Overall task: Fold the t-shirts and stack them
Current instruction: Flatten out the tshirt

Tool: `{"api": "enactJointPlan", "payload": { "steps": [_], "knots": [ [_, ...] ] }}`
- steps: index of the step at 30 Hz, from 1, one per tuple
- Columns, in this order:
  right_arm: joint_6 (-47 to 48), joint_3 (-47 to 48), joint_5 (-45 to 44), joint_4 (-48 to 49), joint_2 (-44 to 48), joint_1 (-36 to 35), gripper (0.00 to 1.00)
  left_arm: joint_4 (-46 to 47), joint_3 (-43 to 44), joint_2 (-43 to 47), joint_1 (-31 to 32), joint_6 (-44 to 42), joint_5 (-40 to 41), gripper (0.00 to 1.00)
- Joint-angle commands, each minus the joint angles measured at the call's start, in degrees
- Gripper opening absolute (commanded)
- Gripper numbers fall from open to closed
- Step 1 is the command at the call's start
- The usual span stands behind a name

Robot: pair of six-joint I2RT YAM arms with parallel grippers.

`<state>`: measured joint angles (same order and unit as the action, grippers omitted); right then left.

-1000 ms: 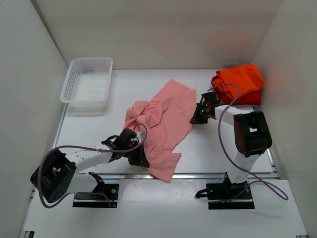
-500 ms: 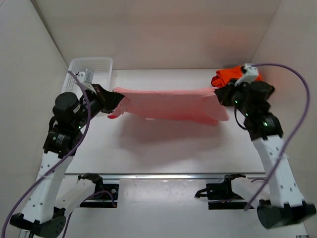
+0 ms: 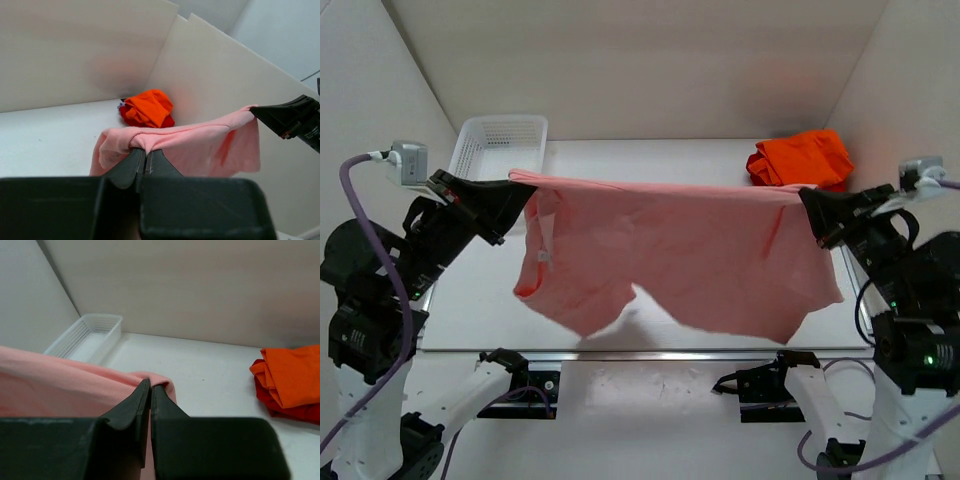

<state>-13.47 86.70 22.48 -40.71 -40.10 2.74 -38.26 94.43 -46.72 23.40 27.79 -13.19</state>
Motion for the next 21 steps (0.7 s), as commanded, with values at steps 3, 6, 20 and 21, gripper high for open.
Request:
{"api": "enactJointPlan", "payload": {
  "steps": [3,6,20,21],
  "knots": [
    [1.88,-6.78,4.39,5.44,-13.84,4.29,0.0,4.32,-13.26,-5.13,-3.35,-2.22,6.0,0.0],
    [2.57,-12.5,0.05,12.39,-22.62,-0.7,0.0,13.98,-24.69,-11.18,-9.33,0.5,0.81,0.0],
    [2.05,13.36,-20.81,12.29,-63.2,-6.08,0.48,27.27,-17.42,-41.54,-15.66,1.57,-1.04,0.49],
    [2.14,8.1,-21.33,13.36,-59.43,-6.43,0.5,27.19,-22.05,-38.3,-15.05,1.56,-1.13,0.5]
  ]
}}
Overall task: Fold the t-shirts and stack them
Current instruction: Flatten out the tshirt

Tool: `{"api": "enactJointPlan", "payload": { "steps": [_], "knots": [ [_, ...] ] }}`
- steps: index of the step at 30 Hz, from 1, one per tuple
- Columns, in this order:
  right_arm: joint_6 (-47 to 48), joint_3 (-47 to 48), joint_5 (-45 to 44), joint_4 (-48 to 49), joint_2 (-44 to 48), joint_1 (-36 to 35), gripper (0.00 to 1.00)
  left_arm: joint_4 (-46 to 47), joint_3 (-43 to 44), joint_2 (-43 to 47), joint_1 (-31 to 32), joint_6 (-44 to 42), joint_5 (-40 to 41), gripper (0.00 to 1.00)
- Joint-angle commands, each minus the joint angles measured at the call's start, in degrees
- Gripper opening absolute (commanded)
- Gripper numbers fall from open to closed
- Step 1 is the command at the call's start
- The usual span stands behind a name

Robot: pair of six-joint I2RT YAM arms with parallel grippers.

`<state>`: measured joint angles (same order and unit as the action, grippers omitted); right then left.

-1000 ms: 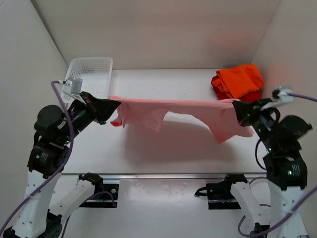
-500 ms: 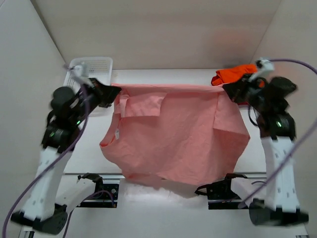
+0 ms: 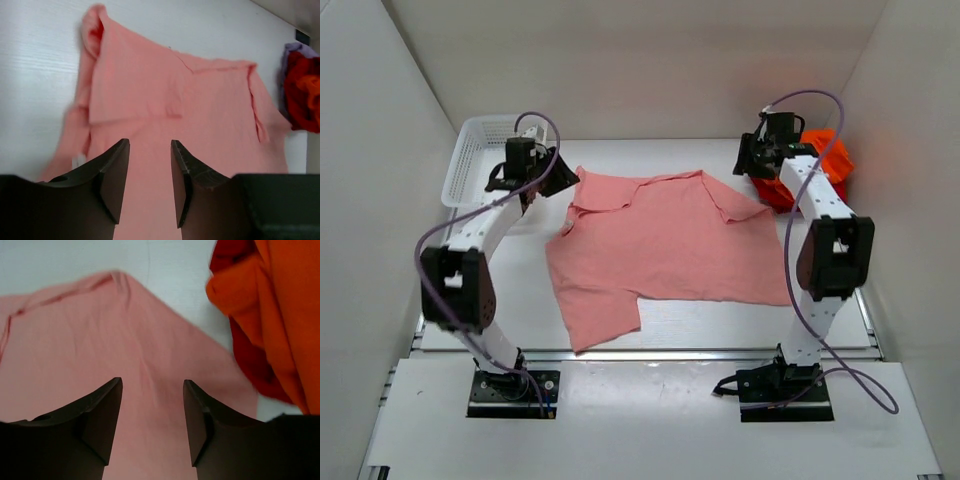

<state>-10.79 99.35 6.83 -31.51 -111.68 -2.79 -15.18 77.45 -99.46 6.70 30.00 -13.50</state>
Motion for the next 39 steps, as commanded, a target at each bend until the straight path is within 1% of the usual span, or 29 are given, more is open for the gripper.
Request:
{"api": "enactJointPlan", "payload": {
  "steps": [1,2,3,4,5,7,9,12,15,17,18,21,22,25,29,32,33,34,37,39],
  "knots": [
    [-1.07,-12.44,-5.25,6.09,17.32,-0.38,0.5,4.11,-10.34,20.3,1.74,-0.56,-2.05,0.51],
    [-1.6,-15.04,-4.9,6.37,18.85,0.41,0.51,4.02,-15.35,22.19,2.0,-0.56,-2.23,0.5],
    [-1.78,-17.93,-4.2,6.28,20.43,0.07,0.51,3.76,-18.01,24.21,2.26,-0.9,-2.06,0.5],
    [-1.96,-22.49,-3.93,6.28,23.32,0.85,0.51,2.1,-22.47,27.97,2.53,-1.86,-1.97,0.51],
    [-2.31,-24.71,-4.28,5.76,24.65,0.77,0.51,0.95,-24.35,29.31,3.23,-2.4,-1.8,0.51],
    [-1.78,-34.18,-6.03,5.41,30.53,0.59,0.51,-1.95,-31.62,34.75,3.76,-3.89,-1.54,0.53],
    [-2.3,-43.84,-5.34,6.1,36.06,2.07,0.52,-5.03,-37.96,38.36,3.59,-5.82,-1.09,0.56],
    [-3.01,-52.48,-4.98,6.2,40.82,6.29,0.52,-8.45,-42.01,40.83,2.71,-6.7,-0.48,0.56],
    [-3.71,-57.5,-4.9,5.94,45.31,9.72,0.52,-9.08,-45.62,42.85,4.72,-6.44,1.28,0.6],
    [-4.5,-59.7,-4.37,5.49,45.76,11.75,0.53,-9.52,-48.17,42.77,5.95,-5.83,1.28,0.63],
    [-4.42,-60.23,-4.63,4.97,45.59,12.36,0.54,-9.34,-48.62,42.68,7.09,-5.39,0.93,0.66],
    [-4.86,-61.38,-5.07,4.35,43.31,12.81,0.55,-9.87,-48.01,40.76,12.0,-4.34,2.33,0.67],
    [-5.03,-61.56,-4.9,4.26,42.69,12.37,0.55,-10.65,-47.48,39.71,12.28,-4.51,2.33,0.67],
    [-6.17,-61.3,-4.63,4.17,41.2,12.1,0.56,-11.36,-47.48,37.94,12.81,-4.33,-1.09,0.7],
    [-6.88,-61.91,-4.37,4.61,41.19,11.66,0.57,-12.15,-48.18,39.51,14.13,-1.79,0.92,0.73],
    [-6.53,-61.21,-4.98,4.0,42.07,12.01,0.57,-14.61,-48.53,41.79,13.43,-0.12,3.55,0.7],
    [-6.09,-60.95,-5.33,3.65,41.63,12.45,0.58,-14.88,-48.53,42.06,13.08,0.84,4.78,0.68],
    [-5.83,-60.51,-5.51,3.3,42.15,12.8,0.62,-15.92,-48.27,41.63,14.12,1.29,5.93,0.68],
    [-5.39,-60.24,-5.16,3.03,41.28,14.56,0.63,-17.69,-47.83,38.65,15.53,1.82,8.31,0.68],
    [-5.73,-60.41,-4.02,3.29,40.23,15.18,0.63,-18.48,-46.95,34.88,17.29,1.64,8.75,0.65]
  ]
}}
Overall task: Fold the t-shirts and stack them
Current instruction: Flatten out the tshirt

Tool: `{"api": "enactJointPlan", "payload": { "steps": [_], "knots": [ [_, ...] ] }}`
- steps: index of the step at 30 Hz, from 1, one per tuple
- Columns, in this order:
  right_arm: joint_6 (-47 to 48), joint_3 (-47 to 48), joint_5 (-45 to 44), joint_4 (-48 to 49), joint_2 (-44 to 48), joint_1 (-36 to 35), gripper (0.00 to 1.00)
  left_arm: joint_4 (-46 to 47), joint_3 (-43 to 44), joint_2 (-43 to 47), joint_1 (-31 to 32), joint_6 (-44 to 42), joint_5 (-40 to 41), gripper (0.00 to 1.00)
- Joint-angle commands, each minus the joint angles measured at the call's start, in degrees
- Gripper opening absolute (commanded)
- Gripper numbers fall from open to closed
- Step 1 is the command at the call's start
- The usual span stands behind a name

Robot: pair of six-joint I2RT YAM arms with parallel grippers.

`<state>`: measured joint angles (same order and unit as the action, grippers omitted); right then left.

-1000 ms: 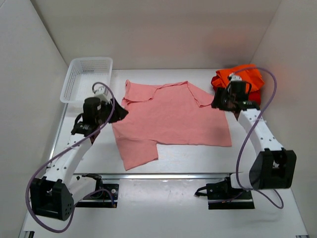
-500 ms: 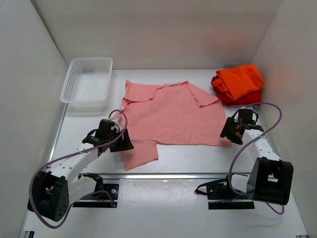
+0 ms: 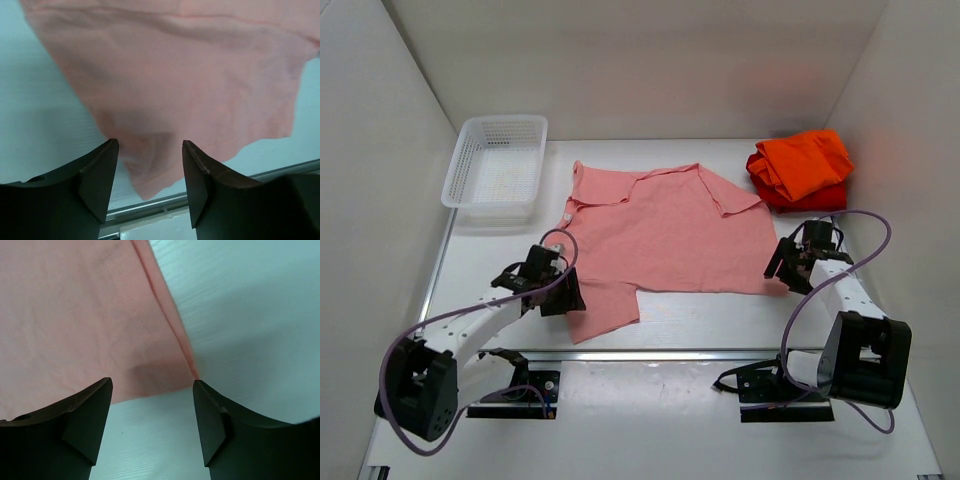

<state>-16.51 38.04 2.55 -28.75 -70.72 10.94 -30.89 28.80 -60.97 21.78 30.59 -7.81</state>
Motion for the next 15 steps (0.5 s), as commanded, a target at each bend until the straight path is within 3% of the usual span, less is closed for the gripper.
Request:
{"api": "enactJointPlan", "payload": {
  "steps": [1,6,8,10,11,12,13,14,15],
  "knots": [
    [0.6,0.89,0.18,0.28,-1.08,1.28,0.64,-2.94,1.44,-5.28,3.61,1.14,3.59,0.64],
    [1.48,0.72,2.1,0.8,-6.7,1.01,0.64,-3.83,2.32,-14.24,7.39,0.8,4.83,0.69],
    [1.14,0.54,4.82,2.03,-8.37,0.49,0.64,-3.48,2.67,-17.24,6.79,0.96,4.56,0.61],
    [0.96,1.07,6.15,2.73,-10.92,-1.44,0.62,-2.59,3.63,-20.75,6.78,0.44,4.73,0.4],
    [0.96,1.07,6.5,2.91,-12.06,-3.1,0.57,-2.24,4.42,-21.38,7.13,0.35,4.91,0.35],
    [0.78,1.94,6.33,2.65,-13.29,-4.07,0.25,-2.07,5.56,-22.86,7.31,-0.26,5.17,0.18],
    [1.3,2.99,6.5,2.3,-14.0,-5.74,0.01,-2.06,6.61,-24.01,7.05,-0.79,5.53,0.07],
    [1.39,3.35,7.12,2.56,-14.44,-6.8,0.0,-2.24,7.49,-24.72,6.96,-1.49,5.62,0.0],
    [1.22,4.22,7.9,2.39,-14.97,-7.07,0.01,-2.41,8.98,-25.42,6.44,-2.28,5.79,0.0]
  ]
}}
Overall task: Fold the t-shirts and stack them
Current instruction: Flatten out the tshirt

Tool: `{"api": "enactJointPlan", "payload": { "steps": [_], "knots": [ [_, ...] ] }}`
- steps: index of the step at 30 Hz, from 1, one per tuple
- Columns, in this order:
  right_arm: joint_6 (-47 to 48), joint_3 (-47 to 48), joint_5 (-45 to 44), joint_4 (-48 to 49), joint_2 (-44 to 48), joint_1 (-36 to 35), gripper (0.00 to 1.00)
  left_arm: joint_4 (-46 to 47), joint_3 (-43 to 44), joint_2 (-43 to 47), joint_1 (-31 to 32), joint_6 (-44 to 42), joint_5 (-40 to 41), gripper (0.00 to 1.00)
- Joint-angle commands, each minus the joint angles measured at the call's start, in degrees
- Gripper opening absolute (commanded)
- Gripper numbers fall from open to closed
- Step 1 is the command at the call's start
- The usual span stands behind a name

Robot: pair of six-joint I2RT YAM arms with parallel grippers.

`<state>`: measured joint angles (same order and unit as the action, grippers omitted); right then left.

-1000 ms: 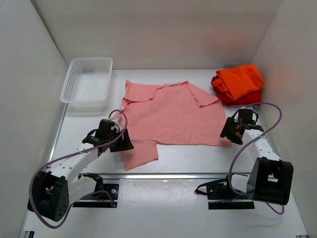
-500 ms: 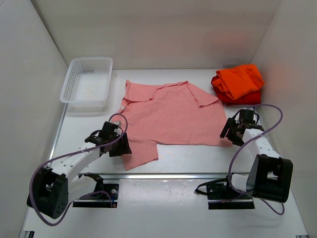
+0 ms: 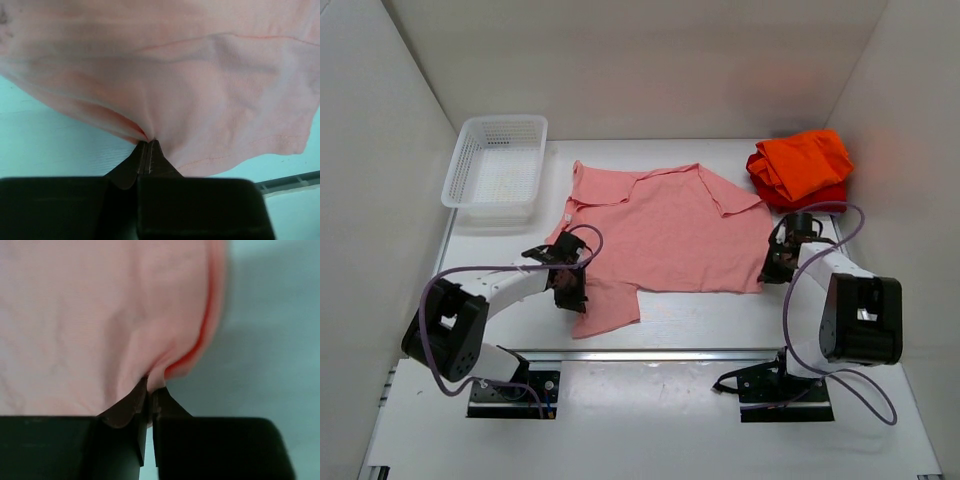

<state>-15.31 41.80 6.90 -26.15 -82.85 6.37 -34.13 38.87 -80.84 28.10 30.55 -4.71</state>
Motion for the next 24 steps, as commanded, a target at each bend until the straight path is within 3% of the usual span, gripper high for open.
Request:
{"api": "enactJointPlan", "payload": {
  "steps": [1,5,12,16,19,21,24],
  "knots": [
    [0.37,1.52,4.69,-1.26,-3.11,-2.59,0.0,0.56,0.57,-5.38,-0.15,-3.38,2.34,0.0],
    [0.72,5.99,5.32,-2.32,-0.13,-3.47,0.0,-0.85,9.1,-0.74,-3.74,-6.98,2.78,0.0],
    [2.91,21.2,7.6,-5.75,10.24,-2.24,0.0,-1.46,34.74,7.44,-11.66,-9.36,-1.61,0.0],
    [0.56,28.93,9.35,-7.6,17.26,-1.28,0.0,-0.77,43.99,11.84,-12.45,-9.45,-7.75,0.0],
    [-3.93,29.66,9.8,-4.98,27.52,-0.57,0.0,3.52,44.97,17.36,-12.45,-7.7,-10.57,0.0],
    [-5.17,30.7,9.45,-2.94,34.65,-1.01,0.0,3.81,47.34,21.23,-13.41,-6.99,-10.41,0.0],
    [-3.68,37.11,8.83,-6.71,36.88,0.21,0.0,-0.49,56.38,22.39,-10.09,-9.36,-5.32,0.0]
  ]
}}
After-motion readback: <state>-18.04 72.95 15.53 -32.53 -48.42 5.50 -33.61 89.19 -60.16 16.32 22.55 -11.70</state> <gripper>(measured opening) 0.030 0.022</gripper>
